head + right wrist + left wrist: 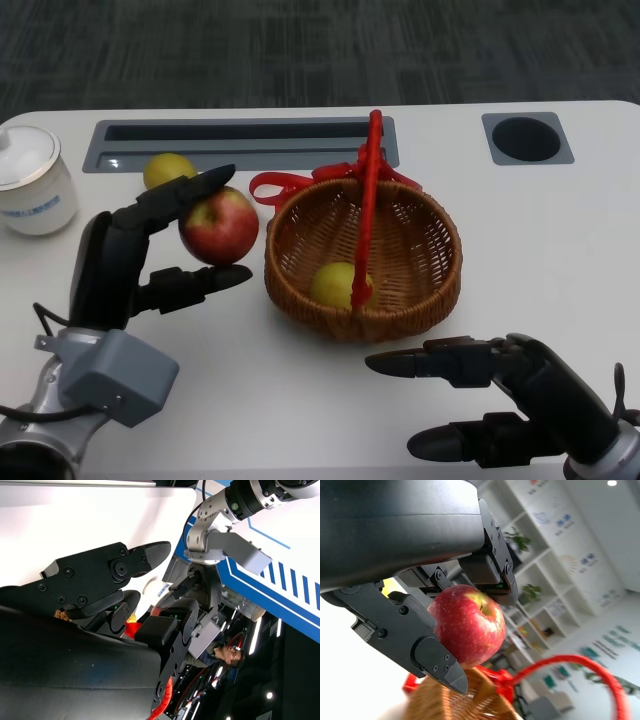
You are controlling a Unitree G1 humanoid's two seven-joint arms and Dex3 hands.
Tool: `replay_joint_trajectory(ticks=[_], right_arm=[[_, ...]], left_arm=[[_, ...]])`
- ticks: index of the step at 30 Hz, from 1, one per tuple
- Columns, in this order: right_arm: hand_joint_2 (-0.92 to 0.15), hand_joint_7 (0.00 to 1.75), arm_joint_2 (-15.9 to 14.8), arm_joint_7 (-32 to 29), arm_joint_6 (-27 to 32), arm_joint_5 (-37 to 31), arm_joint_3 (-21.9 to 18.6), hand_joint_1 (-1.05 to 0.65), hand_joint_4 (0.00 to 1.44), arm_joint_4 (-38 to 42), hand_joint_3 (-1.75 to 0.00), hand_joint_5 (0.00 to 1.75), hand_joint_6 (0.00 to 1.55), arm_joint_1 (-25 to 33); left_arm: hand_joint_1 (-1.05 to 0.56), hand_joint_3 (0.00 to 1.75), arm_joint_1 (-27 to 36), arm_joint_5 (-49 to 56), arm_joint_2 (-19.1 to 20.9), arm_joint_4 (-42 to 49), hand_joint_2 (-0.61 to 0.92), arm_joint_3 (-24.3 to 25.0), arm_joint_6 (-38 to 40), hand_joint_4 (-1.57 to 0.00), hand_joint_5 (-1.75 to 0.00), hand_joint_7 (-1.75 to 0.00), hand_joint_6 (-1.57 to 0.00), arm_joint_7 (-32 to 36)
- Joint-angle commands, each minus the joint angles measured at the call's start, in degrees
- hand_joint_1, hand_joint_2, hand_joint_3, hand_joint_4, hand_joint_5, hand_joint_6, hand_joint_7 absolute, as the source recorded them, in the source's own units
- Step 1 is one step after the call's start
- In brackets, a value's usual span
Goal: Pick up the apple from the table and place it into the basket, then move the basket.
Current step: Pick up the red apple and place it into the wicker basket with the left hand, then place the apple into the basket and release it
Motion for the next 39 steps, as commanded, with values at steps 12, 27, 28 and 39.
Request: replay_joint_trajectory(ticks=[12, 27, 28, 39], right_arm=[[-0.89, 0.00, -0.37, -0.72, -0.30, 0.21, -0.34, -0.43, 0.86, -0.31, 0.00, 0.00, 0.78, 0.80], [-0.90, 0.00, -0.03, -2.05, -0.03, -0.36, -0.51, -0.43, 0.85, -2.13, 0.00, 0.00, 0.78, 3.04], [-0.90, 0.00, -0.10, -2.09, 0.05, -0.40, -0.53, -0.44, 0.85, -2.24, 0.00, 0.00, 0.78, 3.11], [-0.91, 0.00, -0.28, -2.16, 0.00, -0.47, -0.58, -0.43, 0.85, -2.36, 0.00, 0.00, 0.77, 3.15]], left_arm=[[-0.16, 0.00, -6.67, -4.52, -5.43, -3.92, 0.79, 0.08, 3.71, -1.29, -0.04, 0.00, -1.14, -10.50], [-0.15, 0.01, -12.14, -5.69, -7.70, 5.48, 0.81, 0.05, 9.63, -1.29, -0.02, 0.00, -1.13, -16.12], [-0.14, 0.00, -12.18, -5.82, -7.83, 5.75, 0.81, 0.11, 9.89, -1.29, -0.02, 0.00, -1.13, -16.47], [-0.17, 0.00, -11.93, -5.84, -8.32, 7.34, 0.77, -0.44, 10.66, -1.11, 0.00, 0.00, -0.99, -18.59]])
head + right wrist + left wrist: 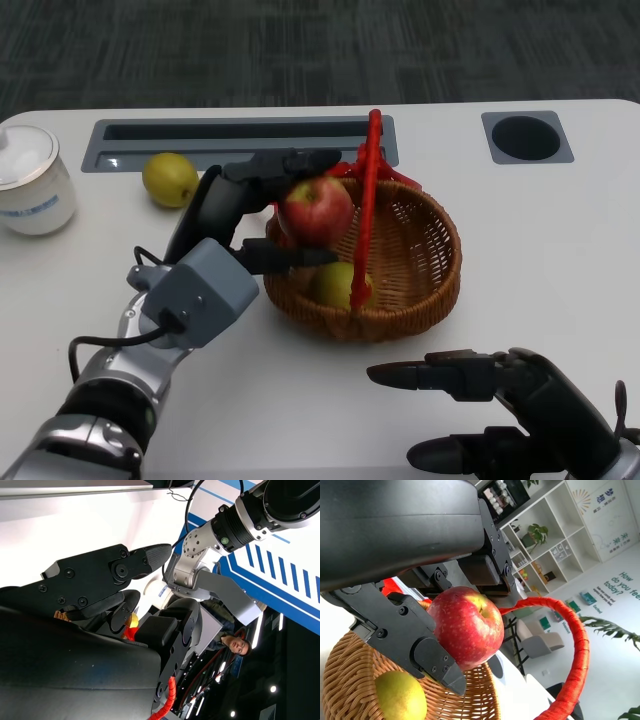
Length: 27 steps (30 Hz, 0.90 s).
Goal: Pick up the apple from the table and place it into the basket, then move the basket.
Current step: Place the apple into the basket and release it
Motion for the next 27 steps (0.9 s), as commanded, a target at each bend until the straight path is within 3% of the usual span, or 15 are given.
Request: replay_joint_trajectory(ticks=[1, 6, 11, 17, 24, 27], right_arm=[[-0.91, 0.00, -0.84, -0.69, 0.01, 0.16, -0.64, -0.43, 0.85, -0.56, 0.00, 0.00, 0.77, 0.31], [-0.91, 0.00, -0.84, -0.69, -0.21, 0.28, -0.59, -0.43, 0.85, -0.49, 0.00, 0.00, 0.77, 0.30], [-0.91, 0.00, -0.98, -0.60, -0.23, 0.52, -0.55, -0.44, 0.85, -0.71, 0.00, 0.00, 0.77, 0.40], [-0.91, 0.00, -0.95, -0.97, -1.41, 0.26, -0.85, -0.44, 0.85, -0.13, 0.00, 0.00, 0.77, 0.17], [-0.90, 0.00, -2.20, -1.65, -2.59, 0.20, -2.60, -0.42, 0.85, -0.34, 0.00, 0.00, 0.77, -1.29], [-0.90, 0.00, -3.47, -1.44, -2.99, 0.55, -3.44, -0.42, 0.84, -0.98, 0.00, 0.00, 0.75, -1.95]], left_arm=[[-0.23, 0.00, -0.98, -0.68, 0.57, 0.32, 0.77, -0.07, -0.40, -1.00, 0.00, 0.00, -0.90, -1.96], [-0.56, 0.01, -0.75, 0.85, 1.90, 0.01, 0.79, -1.30, -0.59, -0.41, 0.00, 0.00, -0.40, -3.25], [-0.74, 0.02, -1.00, 3.72, 3.61, -0.53, 0.86, -2.97, -0.16, -0.12, 0.00, 0.00, -0.15, -1.19], [-0.80, 0.01, -1.09, 3.27, 4.53, -0.85, 0.87, -2.80, -0.21, -0.06, 0.00, 0.00, -0.09, -2.37], [-0.79, 0.00, 0.14, 3.37, 6.13, -2.90, 0.87, -2.67, -1.43, -0.10, -0.02, -0.01, -0.13, -1.66], [-0.76, 0.00, 2.29, 0.02, 6.66, -4.98, 0.86, -1.34, -3.50, -0.14, -0.03, -0.02, -0.16, -4.90]])
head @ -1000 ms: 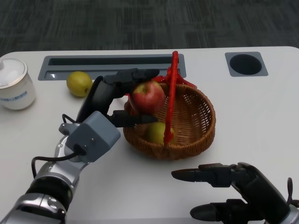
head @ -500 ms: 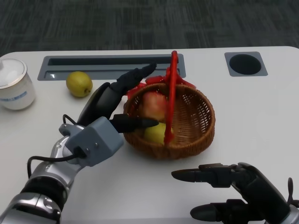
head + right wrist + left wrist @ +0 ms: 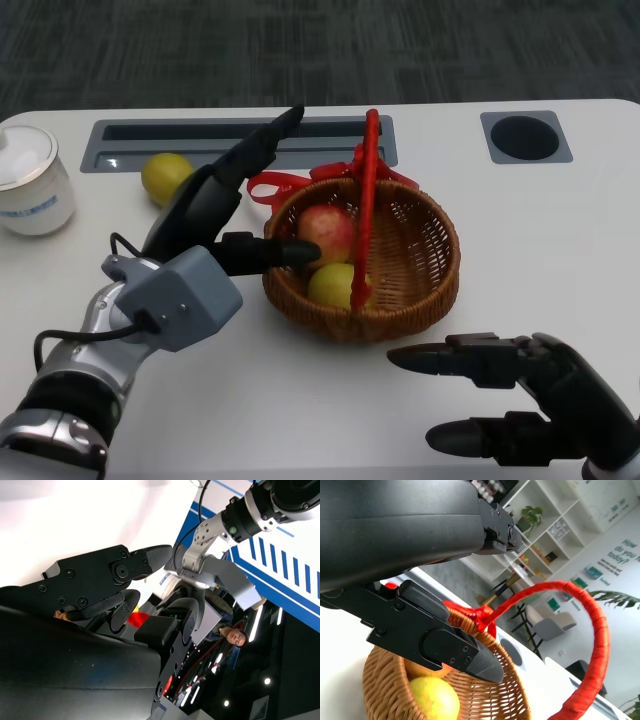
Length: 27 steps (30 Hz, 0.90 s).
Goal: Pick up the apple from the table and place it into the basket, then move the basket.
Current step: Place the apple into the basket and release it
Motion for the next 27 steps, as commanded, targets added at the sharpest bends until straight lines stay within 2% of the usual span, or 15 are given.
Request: replay_joint_trajectory(ticks=[1, 7, 15, 21, 27], right_arm=[[-0.90, 0.00, -2.49, -0.21, -1.17, 1.08, -1.45, -0.42, 0.83, -1.17, 0.00, 0.00, 0.75, -1.21], [-0.91, 0.00, -7.09, 0.69, -1.05, 1.96, -2.64, -0.43, 0.82, -4.91, -0.01, 0.00, 0.73, -1.71], [-0.92, 0.00, -12.19, 2.28, -1.06, -0.13, -3.25, -0.49, 0.76, -4.65, -0.02, 0.00, 0.69, -6.18], [-0.92, 0.00, -14.32, 2.55, -1.68, -3.46, -3.51, -0.53, 0.73, 1.67, -0.04, 0.00, 0.67, -13.29], [-0.92, 0.00, -14.88, 2.53, -4.49, -7.48, -2.18, -0.56, 0.72, 12.89, -0.07, 0.00, 0.66, -22.45]], left_arm=[[-0.74, 0.00, 3.05, -4.33, 1.66, -3.17, 0.86, 1.62, -3.26, -0.16, -0.03, -0.02, -0.17, -3.81], [-0.70, 0.00, 10.66, -12.35, 3.26, -11.41, 0.83, 3.76, -6.95, -0.29, -0.04, -0.03, -0.25, -11.05], [-0.69, 0.00, 20.45, -20.50, 6.45, -23.28, 0.81, 5.65, -4.69, -0.46, -0.05, -0.04, -0.41, -19.48], [-0.68, 0.00, 25.01, -22.05, 7.71, -26.23, 0.80, 7.29, -4.14, -0.53, -0.04, -0.04, -0.48, -21.62], [-0.67, 0.00, 27.36, -21.77, 7.44, -27.46, 0.79, 8.16, -3.38, -0.57, -0.04, -0.03, -0.52, -21.62]])
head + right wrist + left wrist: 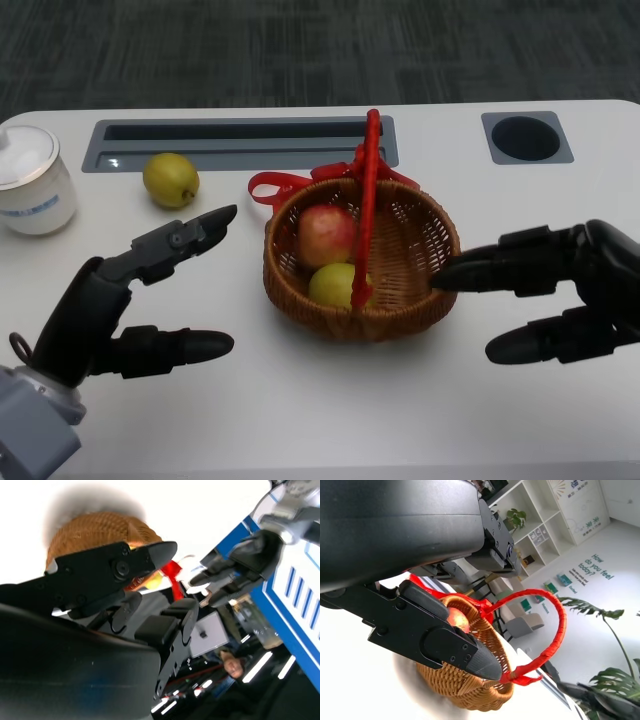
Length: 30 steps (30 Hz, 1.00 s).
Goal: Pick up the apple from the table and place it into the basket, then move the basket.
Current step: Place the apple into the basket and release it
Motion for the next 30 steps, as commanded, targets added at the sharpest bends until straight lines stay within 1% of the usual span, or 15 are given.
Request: replay_joint_trajectory(ticks=[1, 6, 8, 11, 13, 17, 21, 26, 30], right_arm=[[-0.92, 0.00, -0.99, -0.45, -1.99, -2.81, 0.11, -0.56, 0.73, 5.99, -0.07, 0.00, 0.66, -5.28], [-0.91, 0.01, -0.83, -2.08, -3.87, -7.85, 0.81, -0.57, 0.76, 13.71, -0.03, 0.01, 0.68, -11.99], [-0.91, 0.01, -0.97, -2.59, -4.02, -10.36, 1.62, -0.57, 0.76, 15.74, -0.02, 0.01, 0.68, -14.15], [-0.90, 0.01, -0.20, -4.49, -4.06, -14.40, 3.21, -0.56, 0.77, 18.97, -0.01, 0.01, 0.70, -16.87], [-0.89, 0.02, 0.47, -7.33, -3.95, -18.15, 4.40, -0.57, 0.78, 21.22, 0.00, 0.01, 0.72, -18.73], [-0.90, 0.02, 1.25, -15.81, -3.13, -27.45, 7.62, -0.61, 0.83, 25.18, -0.01, 0.03, 0.74, -23.14], [-0.91, 0.01, 1.12, -25.45, -2.00, -37.60, 13.08, -0.64, 0.85, 27.65, -0.02, 0.03, 0.75, -27.28], [-0.92, 0.01, 0.11, -39.89, 0.52, -51.36, 22.72, -0.68, 0.87, 30.92, -0.06, 0.03, 0.76, -33.08], [-0.92, 0.01, -0.12, -47.29, 3.83, -58.50, 30.20, -0.78, 0.87, 35.83, -0.06, 0.02, 0.74, -37.05]], left_arm=[[-0.67, 0.00, 1.36, -0.61, 0.47, -0.92, 0.79, 0.89, 0.51, -0.57, -0.03, -0.03, -0.53, -0.49], [-0.66, 0.00, 2.19, 0.16, 0.16, -1.00, 0.78, 1.18, -0.08, -0.59, -0.03, -0.02, -0.55, 0.20], [-0.67, 0.00, 2.51, 0.28, 0.06, -1.16, 0.79, 1.28, -0.13, -0.59, -0.02, -0.02, -0.55, 0.30], [-0.66, 0.00, 2.70, 0.07, -0.17, -1.14, 0.79, 1.46, -0.31, -0.59, -0.02, -0.02, -0.56, 0.17], [-0.65, 0.00, 2.83, -0.10, -0.23, -1.35, 0.79, 1.53, 0.02, -0.59, -0.01, -0.02, -0.56, 0.01], [-0.64, 0.00, 3.25, -0.07, -0.40, -1.83, 0.79, 1.65, 0.51, -0.59, -0.01, -0.01, -0.57, 0.01], [-0.63, 0.00, 3.53, 0.76, -0.68, -2.11, 0.79, 1.89, 0.26, -0.60, -0.01, -0.01, -0.57, 0.60], [-0.61, 0.00, 4.30, 1.70, -1.21, -3.18, 0.78, 2.41, -0.35, -0.61, -0.01, -0.01, -0.58, 1.61], [-0.57, 0.00, 5.95, 1.62, -1.40, -5.09, 0.77, 2.83, -0.02, -0.60, 0.00, -0.01, -0.58, 1.82]])
